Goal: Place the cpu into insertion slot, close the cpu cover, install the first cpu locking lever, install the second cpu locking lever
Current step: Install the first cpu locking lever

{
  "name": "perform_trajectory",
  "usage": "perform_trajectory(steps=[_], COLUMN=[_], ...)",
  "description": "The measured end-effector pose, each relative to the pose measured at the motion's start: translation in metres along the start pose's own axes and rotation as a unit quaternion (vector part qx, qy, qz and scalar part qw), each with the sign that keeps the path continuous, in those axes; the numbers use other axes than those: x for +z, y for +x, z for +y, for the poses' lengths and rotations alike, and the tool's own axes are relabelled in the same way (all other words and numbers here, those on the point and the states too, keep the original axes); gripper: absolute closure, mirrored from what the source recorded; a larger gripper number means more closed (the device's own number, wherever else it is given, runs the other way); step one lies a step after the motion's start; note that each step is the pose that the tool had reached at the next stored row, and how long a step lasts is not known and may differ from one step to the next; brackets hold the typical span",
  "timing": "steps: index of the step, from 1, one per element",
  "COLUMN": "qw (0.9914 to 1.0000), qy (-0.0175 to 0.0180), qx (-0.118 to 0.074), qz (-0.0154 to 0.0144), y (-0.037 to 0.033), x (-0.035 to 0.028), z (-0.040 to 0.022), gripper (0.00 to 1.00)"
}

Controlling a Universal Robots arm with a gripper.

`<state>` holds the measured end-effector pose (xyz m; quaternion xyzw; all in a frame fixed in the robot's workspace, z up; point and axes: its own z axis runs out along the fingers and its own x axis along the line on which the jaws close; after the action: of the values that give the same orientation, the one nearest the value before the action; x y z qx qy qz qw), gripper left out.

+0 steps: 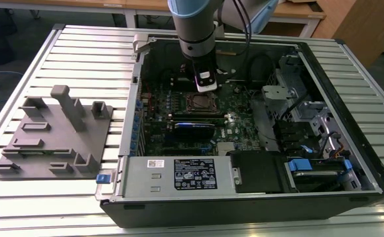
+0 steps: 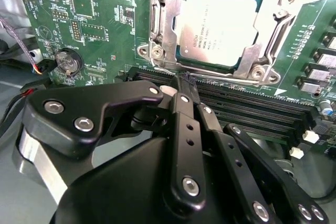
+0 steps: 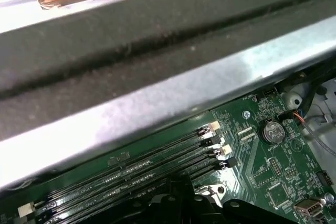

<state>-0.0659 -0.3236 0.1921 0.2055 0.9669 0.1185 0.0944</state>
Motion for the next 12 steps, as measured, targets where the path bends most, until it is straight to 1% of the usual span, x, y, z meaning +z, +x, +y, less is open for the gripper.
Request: perform_trajectory(steps=[3, 5, 7, 10, 12], qw=[1.00000, 1.00000, 1.00000, 1.00000, 1.00000], qy=[0.0000, 0.0003, 0.0007, 0.0022, 0.0023], qx=[0.000, 0.000, 0.000, 0.000, 0.001], qz=[-0.0001, -0.0002, -0.0004, -0.0012, -0.0014], y=[0.0001, -0.0001, -0.0003, -0.0001, 0.0004], x=[0.0000, -0.0010, -0.0025, -0.0026, -0.0023], z=[0.0001, 0.0004, 0.0008, 0.0012, 0.0024], gripper=[0.89, 0.89, 0.89, 0.89, 0.89])
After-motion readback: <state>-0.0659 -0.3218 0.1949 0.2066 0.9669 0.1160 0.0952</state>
